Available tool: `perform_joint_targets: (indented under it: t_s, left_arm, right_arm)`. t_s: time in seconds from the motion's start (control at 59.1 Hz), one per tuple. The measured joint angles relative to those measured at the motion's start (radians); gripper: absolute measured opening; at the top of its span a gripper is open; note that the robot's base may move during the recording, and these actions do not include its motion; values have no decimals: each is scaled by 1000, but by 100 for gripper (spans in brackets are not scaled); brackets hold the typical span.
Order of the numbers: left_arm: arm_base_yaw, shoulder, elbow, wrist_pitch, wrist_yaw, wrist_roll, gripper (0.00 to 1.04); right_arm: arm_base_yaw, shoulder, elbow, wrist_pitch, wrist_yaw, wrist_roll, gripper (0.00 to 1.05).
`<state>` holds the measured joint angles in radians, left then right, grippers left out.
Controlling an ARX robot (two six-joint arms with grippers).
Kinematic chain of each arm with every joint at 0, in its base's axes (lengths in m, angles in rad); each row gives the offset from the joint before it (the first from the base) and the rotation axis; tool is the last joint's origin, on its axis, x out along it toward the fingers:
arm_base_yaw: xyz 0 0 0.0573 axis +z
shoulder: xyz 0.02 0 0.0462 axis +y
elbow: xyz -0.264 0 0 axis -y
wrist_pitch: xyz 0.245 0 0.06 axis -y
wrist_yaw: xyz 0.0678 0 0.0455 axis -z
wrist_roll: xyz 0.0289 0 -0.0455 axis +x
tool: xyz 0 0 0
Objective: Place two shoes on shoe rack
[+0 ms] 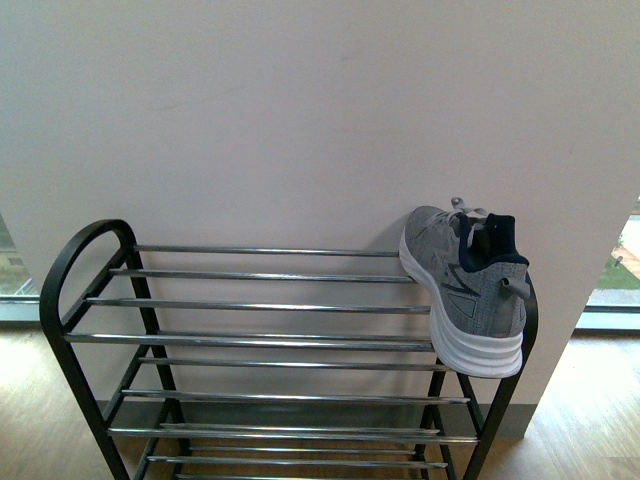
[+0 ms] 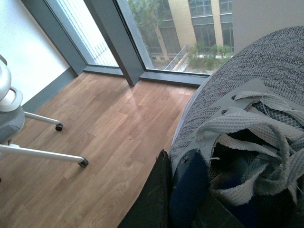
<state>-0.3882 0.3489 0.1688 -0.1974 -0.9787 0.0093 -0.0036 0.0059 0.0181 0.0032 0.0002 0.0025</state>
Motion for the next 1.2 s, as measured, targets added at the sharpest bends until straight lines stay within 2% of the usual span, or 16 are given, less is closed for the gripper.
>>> perform_joint_targets:
  t_s: [0.051, 0.186, 0.406, 0.49, 0.592, 0.676, 0.744, 0.795, 0.93, 1.201]
  left_arm:
    - [0, 0, 0, 0, 0, 0, 2]
    - [0, 0, 0, 0, -5, 0, 2]
    - [0, 0, 0, 0, -10, 0, 2]
    - [4, -2, -1, 1, 17, -14, 2]
    - [113, 57, 18, 92, 303, -148, 2]
    - [244, 269, 103, 206, 570, -296, 2]
    - [288, 439, 191, 270, 677, -380, 2]
    - [296, 580, 281, 306, 721, -420, 2]
    - [277, 927, 521, 291, 721, -481, 2]
    - [184, 1300, 865, 154, 719, -573, 2]
  right_arm:
    - [0, 0, 0, 0, 0, 0, 35]
    - [0, 0, 0, 0, -4, 0, 63]
    - [0, -1, 0, -1, -4, 0, 96]
    - [0, -1, 0, -1, -1, 0, 95]
    - [2, -1, 0, -2, 7, 0, 95]
    - [2, -1, 0, -2, 4, 0, 95]
    - [2, -1, 0, -2, 3, 0, 95]
    - [3, -2, 0, -2, 3, 0, 95]
    - [3, -2, 0, -2, 3, 0, 95]
    - [3, -1, 0, -2, 3, 0, 95]
